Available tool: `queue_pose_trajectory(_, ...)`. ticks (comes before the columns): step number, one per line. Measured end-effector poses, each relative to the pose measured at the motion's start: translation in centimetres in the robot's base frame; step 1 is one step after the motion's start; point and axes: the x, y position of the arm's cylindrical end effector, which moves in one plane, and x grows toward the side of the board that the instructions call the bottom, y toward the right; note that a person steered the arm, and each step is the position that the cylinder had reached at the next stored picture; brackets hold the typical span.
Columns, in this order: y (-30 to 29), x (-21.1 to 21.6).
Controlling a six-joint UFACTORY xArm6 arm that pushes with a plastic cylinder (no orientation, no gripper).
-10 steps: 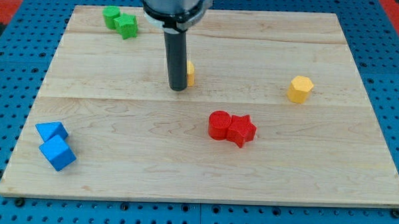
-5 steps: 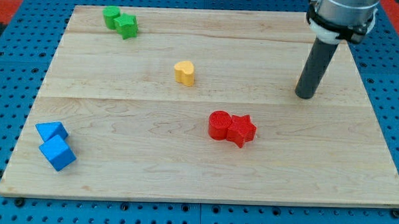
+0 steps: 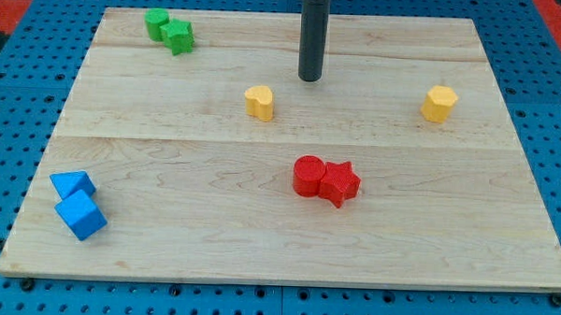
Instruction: Place your arm at the bottom right of the green star
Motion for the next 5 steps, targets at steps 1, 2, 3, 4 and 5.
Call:
queue_pose_trajectory(1,-0.2,0.0)
queue_pose_trajectory(2,-5.2,1.4)
queue_pose_trajectory(3,-11.0,0.8)
queue_pose_trajectory(4,-17.8,-1.0)
queue_pose_trajectory(5,-24.4,-3.6)
